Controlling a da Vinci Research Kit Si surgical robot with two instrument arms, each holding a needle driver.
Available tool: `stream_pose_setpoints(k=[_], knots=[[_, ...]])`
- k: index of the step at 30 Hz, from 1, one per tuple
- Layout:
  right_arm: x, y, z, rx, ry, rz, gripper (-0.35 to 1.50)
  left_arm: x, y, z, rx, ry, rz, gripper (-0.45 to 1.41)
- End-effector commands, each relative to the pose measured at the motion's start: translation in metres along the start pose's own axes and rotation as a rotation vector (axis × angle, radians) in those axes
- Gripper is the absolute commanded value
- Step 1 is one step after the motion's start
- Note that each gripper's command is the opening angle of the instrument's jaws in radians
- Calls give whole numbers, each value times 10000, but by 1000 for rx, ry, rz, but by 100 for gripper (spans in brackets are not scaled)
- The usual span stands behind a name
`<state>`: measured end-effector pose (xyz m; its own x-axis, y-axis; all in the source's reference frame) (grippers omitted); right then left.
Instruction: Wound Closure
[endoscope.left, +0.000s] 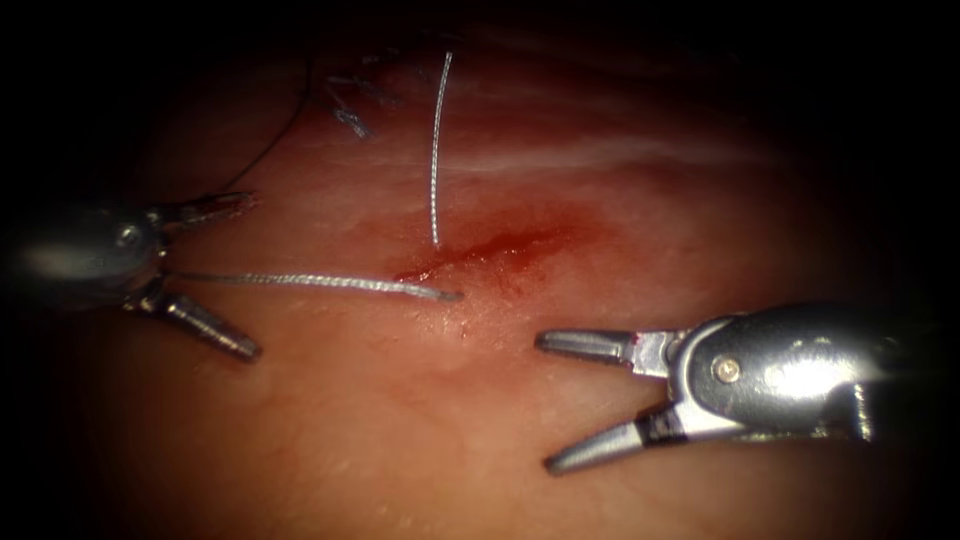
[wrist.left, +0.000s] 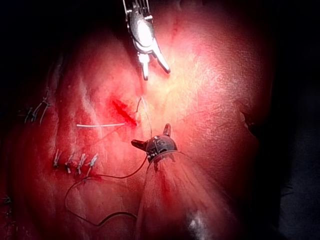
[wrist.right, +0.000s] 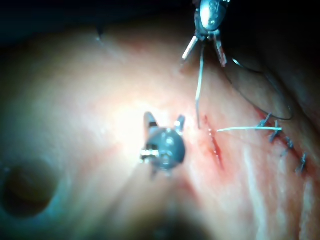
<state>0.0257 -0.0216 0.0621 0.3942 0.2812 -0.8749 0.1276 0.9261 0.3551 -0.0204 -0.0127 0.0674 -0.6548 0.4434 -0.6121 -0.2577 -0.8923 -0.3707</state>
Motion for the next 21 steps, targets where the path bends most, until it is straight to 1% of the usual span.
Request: stream_pose_setpoints(k=[1, 2, 4, 9, 10, 11, 13, 14, 17, 21], knots=[[-2, -3, 9, 2, 1, 0, 108, -4, 2, 5, 3, -7, 10, 69], [-1, -3, 9, 2, 1, 0, 108, -8, 1, 1, 5, -13, 22, 74], [-1, -3, 9, 2, 1, 0, 108, -12, 1, -4, 4, -28, 41, 74], [-1, -2, 10, 1, 1, 0, 108, -19, -1, -6, 6, -62, 70, 63], [-1, -2, 10, 1, 1, 1, 108, -21, -1, -3, 9, -62, 77, 42], [-1, -2, 10, 1, 1, 1, 108, -21, -1, -2, 10, -62, 78, 32], [0, -2, 10, 1, 1, 1, 108, -21, -4, -4, 23, -66, 76, -32], [0, -2, 10, 1, 1, 1, 108, -21, -5, -6, 35, -68, 74, -45], [3, -1, 9, 1, 2, 4, 108, -21, -11, -17, 77, -71, 60, -45], [14, 0, 3, -16, -1, 13, 106, -23, -14, -27, 112, -78, 35, -45]])
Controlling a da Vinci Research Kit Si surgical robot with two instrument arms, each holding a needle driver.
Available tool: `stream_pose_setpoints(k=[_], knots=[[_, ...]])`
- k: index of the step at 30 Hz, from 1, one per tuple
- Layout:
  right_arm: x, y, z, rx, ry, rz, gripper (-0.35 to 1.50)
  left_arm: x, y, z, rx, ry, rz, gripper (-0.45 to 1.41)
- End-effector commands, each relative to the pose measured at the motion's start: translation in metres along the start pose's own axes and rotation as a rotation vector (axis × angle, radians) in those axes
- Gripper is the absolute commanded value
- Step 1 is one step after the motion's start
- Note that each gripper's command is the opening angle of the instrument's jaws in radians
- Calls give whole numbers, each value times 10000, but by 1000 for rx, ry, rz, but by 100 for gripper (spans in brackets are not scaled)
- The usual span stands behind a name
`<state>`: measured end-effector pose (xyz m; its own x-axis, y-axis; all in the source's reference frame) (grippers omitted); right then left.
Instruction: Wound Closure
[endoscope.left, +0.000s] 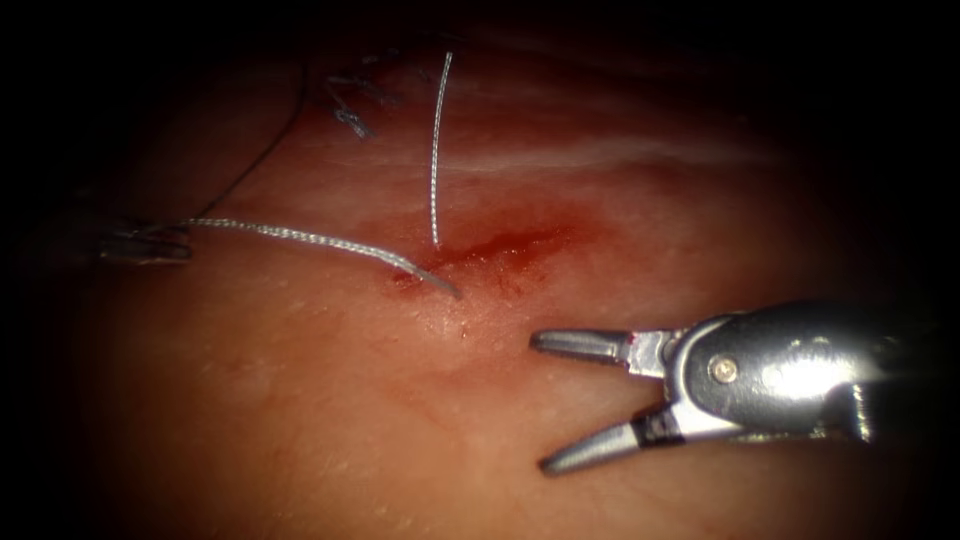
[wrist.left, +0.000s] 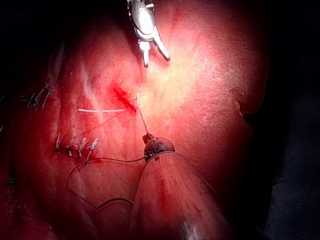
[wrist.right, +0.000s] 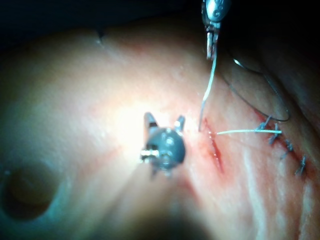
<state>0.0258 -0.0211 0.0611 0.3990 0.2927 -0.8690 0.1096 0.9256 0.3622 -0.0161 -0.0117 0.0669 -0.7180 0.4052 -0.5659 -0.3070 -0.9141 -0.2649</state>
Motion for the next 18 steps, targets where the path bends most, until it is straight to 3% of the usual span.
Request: stream_pose_setpoints(k=[1, 6, 12, 18], knots=[[6, -1, 4, -10, 1, 3, 106, -2, 6, 6, 7, -3, -4, -45], [38, 2, -12, -90, -19, 36, 110, 14, 21, 15, 24, -13, 23, -45], [89, 9, -20, -184, -114, 100, 110, 46, 44, 37, 13, -5, 56, -45], [98, 22, 1, -213, -236, 39, 108, 60, 53, 46, 17, 0, 76, -45]])
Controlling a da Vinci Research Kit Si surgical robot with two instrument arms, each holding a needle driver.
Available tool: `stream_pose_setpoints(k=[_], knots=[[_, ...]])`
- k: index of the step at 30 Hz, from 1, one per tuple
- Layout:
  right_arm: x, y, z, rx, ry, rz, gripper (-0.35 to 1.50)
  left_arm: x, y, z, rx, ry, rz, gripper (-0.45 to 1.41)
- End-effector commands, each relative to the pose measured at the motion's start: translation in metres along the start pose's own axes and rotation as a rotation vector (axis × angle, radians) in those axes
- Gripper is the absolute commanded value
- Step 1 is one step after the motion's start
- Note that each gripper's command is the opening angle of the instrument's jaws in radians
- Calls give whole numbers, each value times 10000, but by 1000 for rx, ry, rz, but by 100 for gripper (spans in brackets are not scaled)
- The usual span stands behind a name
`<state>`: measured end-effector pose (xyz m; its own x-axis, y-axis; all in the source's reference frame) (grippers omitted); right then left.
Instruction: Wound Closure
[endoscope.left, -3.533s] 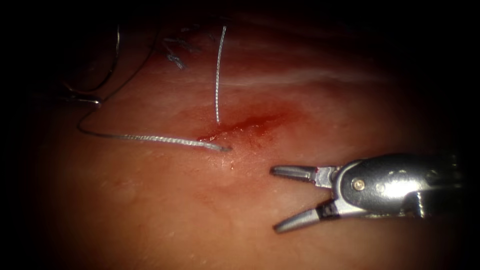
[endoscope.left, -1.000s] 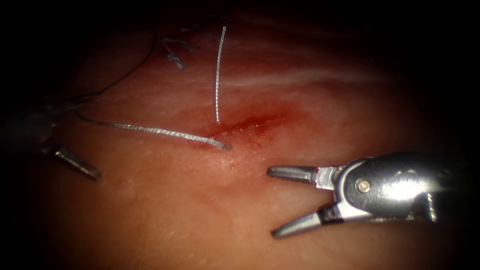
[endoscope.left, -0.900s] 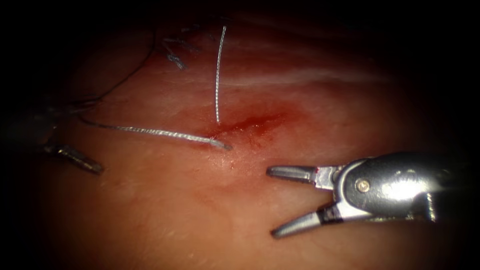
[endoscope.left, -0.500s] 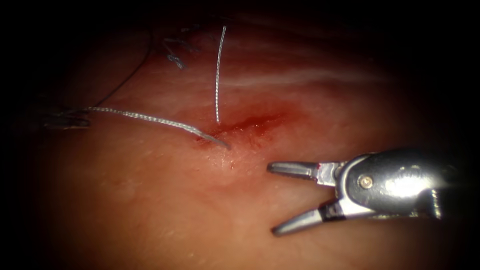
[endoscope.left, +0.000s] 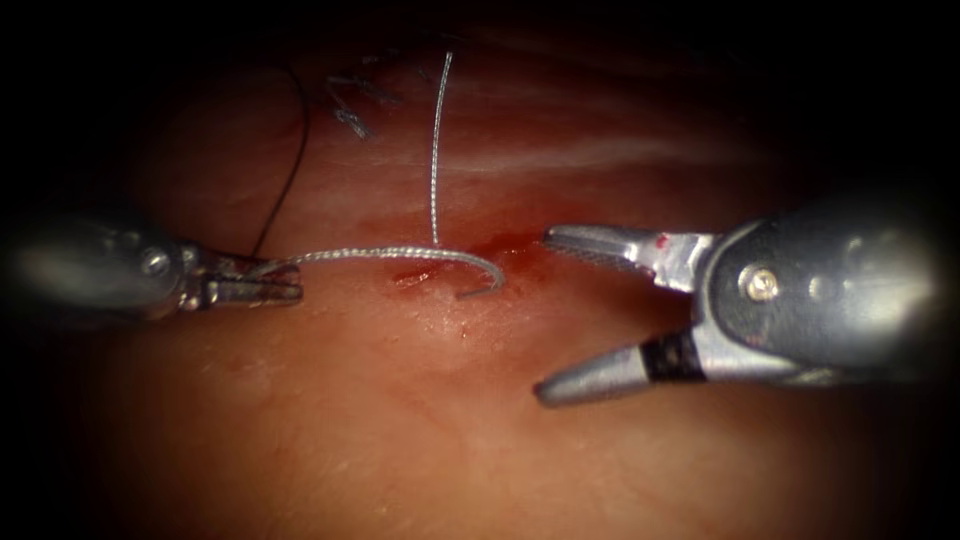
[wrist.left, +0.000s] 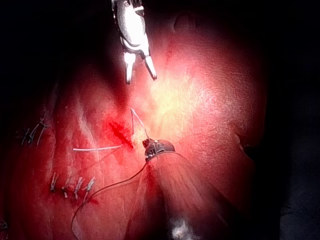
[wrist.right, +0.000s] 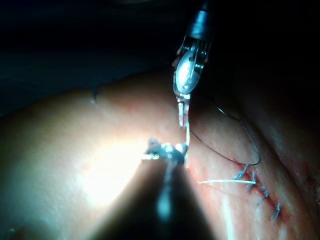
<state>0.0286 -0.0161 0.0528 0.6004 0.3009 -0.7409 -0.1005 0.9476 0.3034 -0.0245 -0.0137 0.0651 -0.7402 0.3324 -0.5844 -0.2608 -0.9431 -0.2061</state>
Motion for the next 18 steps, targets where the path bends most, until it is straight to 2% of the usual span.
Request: stream_pose_setpoints(k=[1, 12, 18], knots=[[5, 4, 26, -7, -28, -40, 108, 2, 6, 10, 1, -1, 7, -45], [-8, 15, 82, 10, -180, -137, 108, 31, 19, 23, -3, 10, 43, -45], [-10, 8, 88, 11, -195, -163, 96, 33, 18, 23, -4, 10, 48, -45]])
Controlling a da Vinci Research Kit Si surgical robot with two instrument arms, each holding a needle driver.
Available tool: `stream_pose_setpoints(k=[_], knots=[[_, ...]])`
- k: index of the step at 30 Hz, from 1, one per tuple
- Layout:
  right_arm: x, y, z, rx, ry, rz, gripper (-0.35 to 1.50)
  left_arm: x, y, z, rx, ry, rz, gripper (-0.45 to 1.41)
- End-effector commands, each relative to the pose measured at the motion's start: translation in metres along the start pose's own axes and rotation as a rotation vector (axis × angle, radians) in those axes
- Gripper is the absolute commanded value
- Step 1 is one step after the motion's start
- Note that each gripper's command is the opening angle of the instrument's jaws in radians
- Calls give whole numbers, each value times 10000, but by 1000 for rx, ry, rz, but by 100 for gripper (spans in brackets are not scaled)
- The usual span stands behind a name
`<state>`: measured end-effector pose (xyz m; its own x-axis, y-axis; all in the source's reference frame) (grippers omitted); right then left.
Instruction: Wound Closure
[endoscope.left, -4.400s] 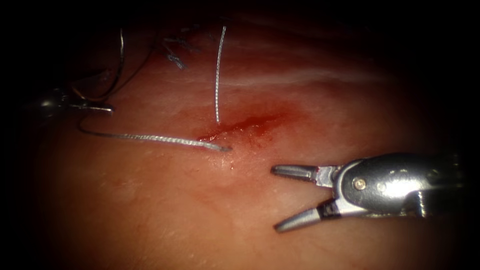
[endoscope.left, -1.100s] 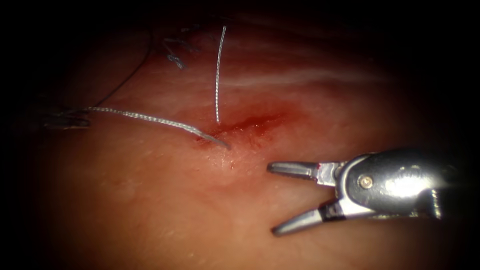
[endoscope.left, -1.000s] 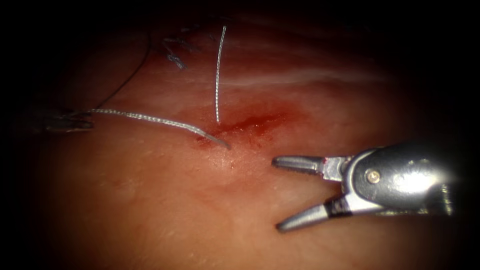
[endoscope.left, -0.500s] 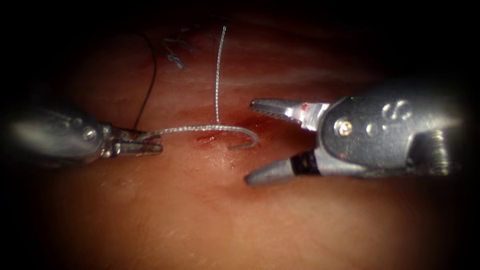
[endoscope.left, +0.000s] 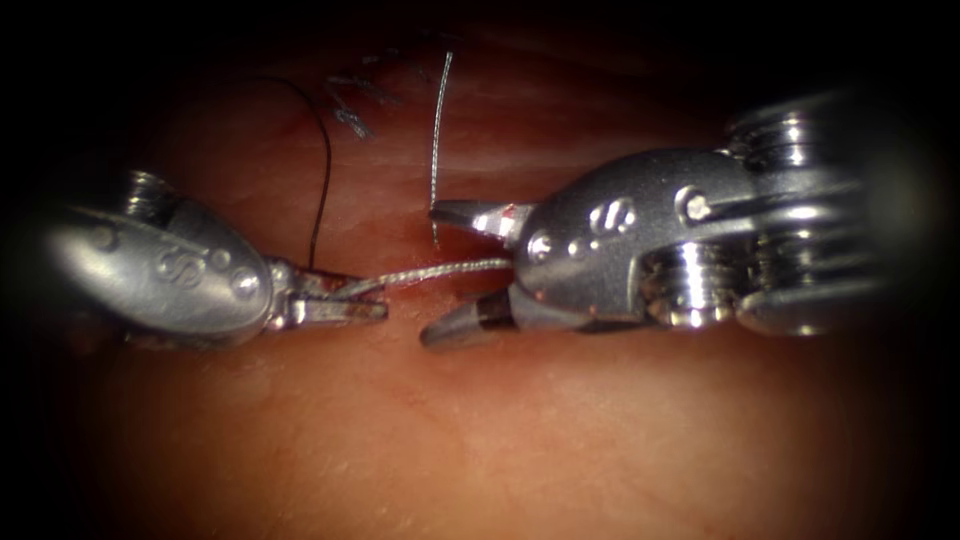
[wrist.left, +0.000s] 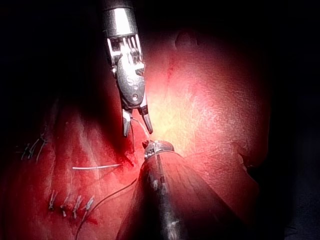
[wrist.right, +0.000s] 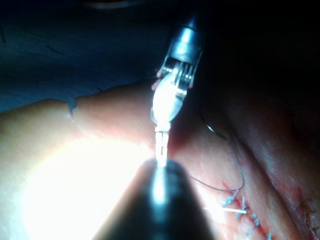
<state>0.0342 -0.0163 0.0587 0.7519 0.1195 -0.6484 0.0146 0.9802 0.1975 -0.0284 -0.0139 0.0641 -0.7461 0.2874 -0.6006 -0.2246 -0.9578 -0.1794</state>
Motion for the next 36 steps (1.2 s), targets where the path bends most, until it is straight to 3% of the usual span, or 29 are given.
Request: stream_pose_setpoints(k=[1, 6, 10, 11, 13, 14, 24, 26, 28, 30, 36], knots=[[4, -4, 7, 3, 0, -9, 96, -1, 4, 7, -2, 1, 1, -45], [9, -6, 5, 8, -1, -15, 91, -1, 4, 7, -2, 1, 1, -45], [11, -9, 3, 11, 0, -45, 63, 0, 3, 7, -3, 1, 1, -45], [12, -10, 3, 15, -1, -58, 46, -1, 3, 7, -2, 1, 7, -45], [11, -11, 1, 38, 9, -77, -21, -1, 3, 7, -3, 1, 7, -45], [10, -12, 0, 60, 14, -84, -35, -1, 3, 6, -3, 1, 7, -45], [-11, -10, -7, 106, 12, -110, -35, -2, 1, 6, -5, 8, 7, -45], [-15, -11, -8, 106, 12, -112, -35, -1, -2, 5, 1, 14, 10, 7], [-21, -12, -9, 107, 13, -116, -35, 2, -9, 3, 12, 37, 3, 79], [-28, -13, -11, 107, 16, -120, -35, 6, -16, -1, 25, 77, -6, 123], [-45, -16, -28, 92, 58, -126, -35, 2, -22, -12, -4, 142, -4, 128]])
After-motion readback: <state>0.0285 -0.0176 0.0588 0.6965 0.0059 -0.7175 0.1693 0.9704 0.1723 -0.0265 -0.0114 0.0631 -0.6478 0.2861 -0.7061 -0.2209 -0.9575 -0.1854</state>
